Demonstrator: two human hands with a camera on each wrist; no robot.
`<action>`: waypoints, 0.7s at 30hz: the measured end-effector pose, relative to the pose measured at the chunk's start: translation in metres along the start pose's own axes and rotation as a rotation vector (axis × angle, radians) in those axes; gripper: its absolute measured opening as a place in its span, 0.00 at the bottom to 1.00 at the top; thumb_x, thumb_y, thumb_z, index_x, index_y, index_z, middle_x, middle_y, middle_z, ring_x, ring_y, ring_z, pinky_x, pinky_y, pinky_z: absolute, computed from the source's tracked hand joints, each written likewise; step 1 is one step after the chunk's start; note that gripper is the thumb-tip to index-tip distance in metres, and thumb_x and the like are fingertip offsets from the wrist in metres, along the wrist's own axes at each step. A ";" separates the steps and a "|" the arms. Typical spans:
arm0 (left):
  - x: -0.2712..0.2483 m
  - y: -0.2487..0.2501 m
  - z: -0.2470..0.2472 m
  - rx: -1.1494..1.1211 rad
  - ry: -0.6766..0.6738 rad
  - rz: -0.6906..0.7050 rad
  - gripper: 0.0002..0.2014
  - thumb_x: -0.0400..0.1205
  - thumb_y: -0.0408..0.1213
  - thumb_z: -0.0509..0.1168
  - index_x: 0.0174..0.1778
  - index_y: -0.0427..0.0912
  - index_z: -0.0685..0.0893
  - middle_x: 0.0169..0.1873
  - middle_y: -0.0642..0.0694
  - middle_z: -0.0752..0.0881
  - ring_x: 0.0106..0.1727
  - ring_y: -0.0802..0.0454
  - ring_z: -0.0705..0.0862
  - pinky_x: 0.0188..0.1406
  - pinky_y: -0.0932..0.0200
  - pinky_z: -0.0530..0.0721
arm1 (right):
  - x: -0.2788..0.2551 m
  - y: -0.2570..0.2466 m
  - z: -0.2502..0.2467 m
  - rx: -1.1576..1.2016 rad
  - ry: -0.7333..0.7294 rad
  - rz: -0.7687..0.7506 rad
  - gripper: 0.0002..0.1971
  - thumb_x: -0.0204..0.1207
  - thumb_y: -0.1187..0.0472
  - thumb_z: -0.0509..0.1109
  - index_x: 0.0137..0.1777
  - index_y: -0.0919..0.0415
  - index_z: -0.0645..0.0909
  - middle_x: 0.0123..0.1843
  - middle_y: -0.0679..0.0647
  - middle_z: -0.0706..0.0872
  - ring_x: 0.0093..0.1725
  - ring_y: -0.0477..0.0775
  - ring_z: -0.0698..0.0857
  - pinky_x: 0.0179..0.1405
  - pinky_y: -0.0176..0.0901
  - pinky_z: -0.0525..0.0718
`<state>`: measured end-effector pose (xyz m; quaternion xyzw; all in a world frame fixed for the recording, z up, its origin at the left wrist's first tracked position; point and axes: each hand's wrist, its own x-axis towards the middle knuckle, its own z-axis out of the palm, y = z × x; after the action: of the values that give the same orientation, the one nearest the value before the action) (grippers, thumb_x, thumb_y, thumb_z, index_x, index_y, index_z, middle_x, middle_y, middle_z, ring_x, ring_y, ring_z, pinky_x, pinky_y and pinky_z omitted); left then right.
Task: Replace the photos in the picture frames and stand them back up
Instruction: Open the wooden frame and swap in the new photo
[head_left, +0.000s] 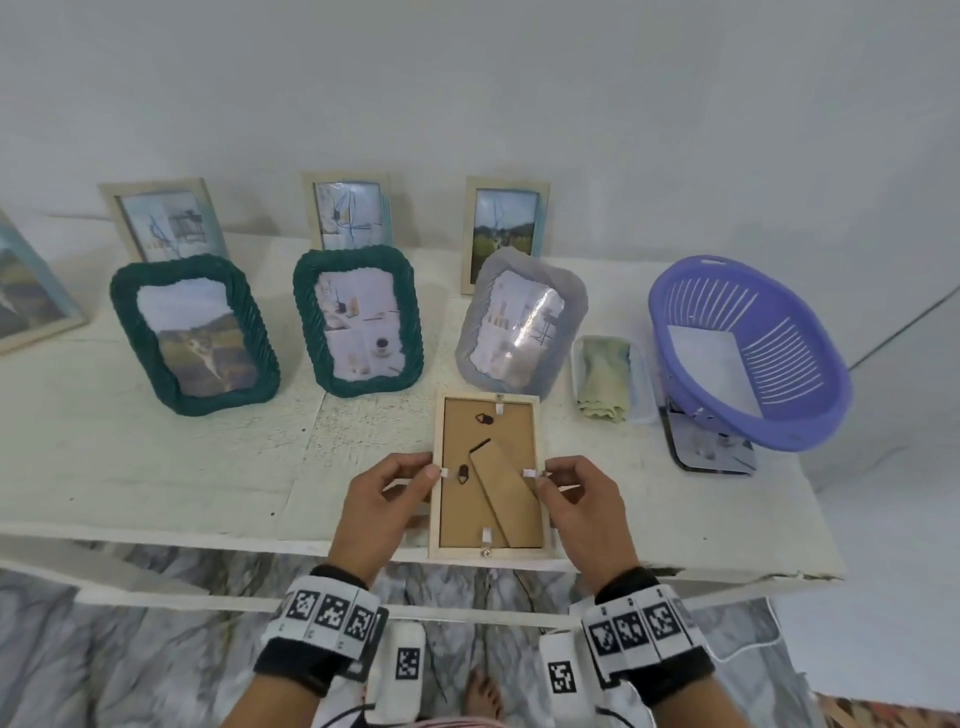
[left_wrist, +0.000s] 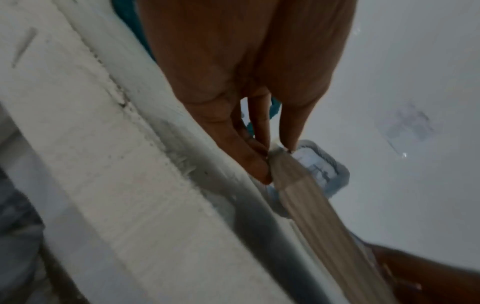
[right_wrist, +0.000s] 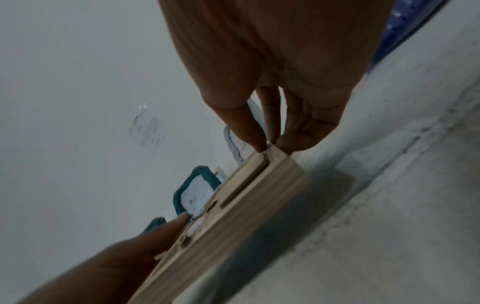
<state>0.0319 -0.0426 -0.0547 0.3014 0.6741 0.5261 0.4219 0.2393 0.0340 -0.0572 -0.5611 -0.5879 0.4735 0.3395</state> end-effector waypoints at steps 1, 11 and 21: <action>0.003 -0.005 0.001 0.084 0.014 0.013 0.07 0.80 0.38 0.72 0.53 0.48 0.91 0.45 0.50 0.92 0.49 0.49 0.90 0.51 0.43 0.89 | 0.001 0.001 0.001 -0.041 -0.001 -0.010 0.07 0.76 0.57 0.75 0.50 0.51 0.81 0.39 0.49 0.86 0.38 0.46 0.84 0.38 0.37 0.82; 0.009 -0.018 0.011 0.462 0.040 0.128 0.12 0.81 0.40 0.71 0.59 0.43 0.89 0.45 0.50 0.90 0.48 0.54 0.87 0.57 0.53 0.86 | 0.009 0.007 0.003 -0.559 -0.218 -0.200 0.13 0.80 0.65 0.64 0.58 0.52 0.85 0.41 0.51 0.75 0.36 0.49 0.77 0.40 0.34 0.72; 0.009 -0.022 0.012 0.494 0.072 0.182 0.11 0.80 0.41 0.72 0.57 0.44 0.90 0.44 0.51 0.89 0.47 0.55 0.87 0.54 0.59 0.84 | 0.022 -0.010 0.000 -0.624 -0.394 -0.156 0.05 0.74 0.60 0.67 0.48 0.58 0.79 0.45 0.54 0.75 0.41 0.54 0.78 0.41 0.39 0.74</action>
<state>0.0394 -0.0353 -0.0792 0.4355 0.7667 0.3918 0.2625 0.2331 0.0566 -0.0502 -0.4894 -0.7989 0.3430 0.0676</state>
